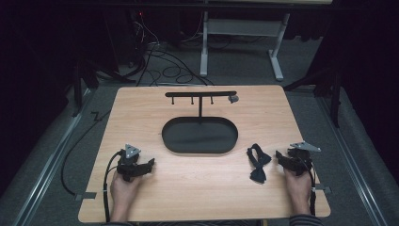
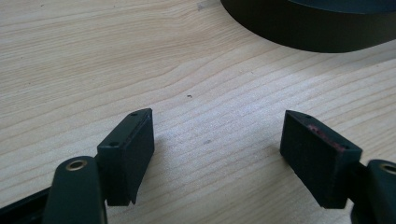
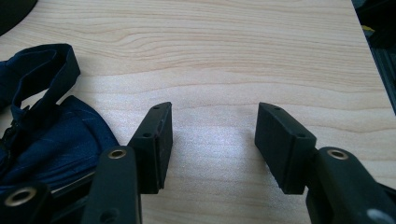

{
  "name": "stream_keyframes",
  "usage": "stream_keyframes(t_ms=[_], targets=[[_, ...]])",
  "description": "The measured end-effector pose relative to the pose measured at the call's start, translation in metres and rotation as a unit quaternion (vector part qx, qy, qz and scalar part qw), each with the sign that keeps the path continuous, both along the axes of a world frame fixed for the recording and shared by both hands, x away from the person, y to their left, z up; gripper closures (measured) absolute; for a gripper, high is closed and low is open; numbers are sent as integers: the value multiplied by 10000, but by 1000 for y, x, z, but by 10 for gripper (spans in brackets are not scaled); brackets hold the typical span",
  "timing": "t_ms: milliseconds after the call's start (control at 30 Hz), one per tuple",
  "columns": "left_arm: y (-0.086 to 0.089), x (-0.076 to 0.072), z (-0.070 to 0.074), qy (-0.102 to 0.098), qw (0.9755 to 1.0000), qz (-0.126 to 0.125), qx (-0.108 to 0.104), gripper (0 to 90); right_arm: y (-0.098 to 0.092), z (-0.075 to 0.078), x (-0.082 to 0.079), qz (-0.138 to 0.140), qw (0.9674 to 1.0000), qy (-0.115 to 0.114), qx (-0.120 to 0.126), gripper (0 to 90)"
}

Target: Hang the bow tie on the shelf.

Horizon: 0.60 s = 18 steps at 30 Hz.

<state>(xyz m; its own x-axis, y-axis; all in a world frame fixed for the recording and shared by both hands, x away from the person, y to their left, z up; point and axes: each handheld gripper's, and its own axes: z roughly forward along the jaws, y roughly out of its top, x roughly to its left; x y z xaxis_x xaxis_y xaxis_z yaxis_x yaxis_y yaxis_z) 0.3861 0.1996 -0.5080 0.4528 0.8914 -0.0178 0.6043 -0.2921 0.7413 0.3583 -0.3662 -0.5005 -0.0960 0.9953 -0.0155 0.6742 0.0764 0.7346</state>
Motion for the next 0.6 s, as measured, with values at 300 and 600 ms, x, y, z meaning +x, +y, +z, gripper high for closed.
stream_keyframes(t_ms=[300, 600], targets=[[0, 0, 0, 3, 10000, -6, 9, 265, 0, 0, 0, 13, 10000, -4, 17, 497], [0, 0, 0, -2, 10000, -4, 4, 265, 1, 2, -2, 59, 9999, 18, 121, 538]])
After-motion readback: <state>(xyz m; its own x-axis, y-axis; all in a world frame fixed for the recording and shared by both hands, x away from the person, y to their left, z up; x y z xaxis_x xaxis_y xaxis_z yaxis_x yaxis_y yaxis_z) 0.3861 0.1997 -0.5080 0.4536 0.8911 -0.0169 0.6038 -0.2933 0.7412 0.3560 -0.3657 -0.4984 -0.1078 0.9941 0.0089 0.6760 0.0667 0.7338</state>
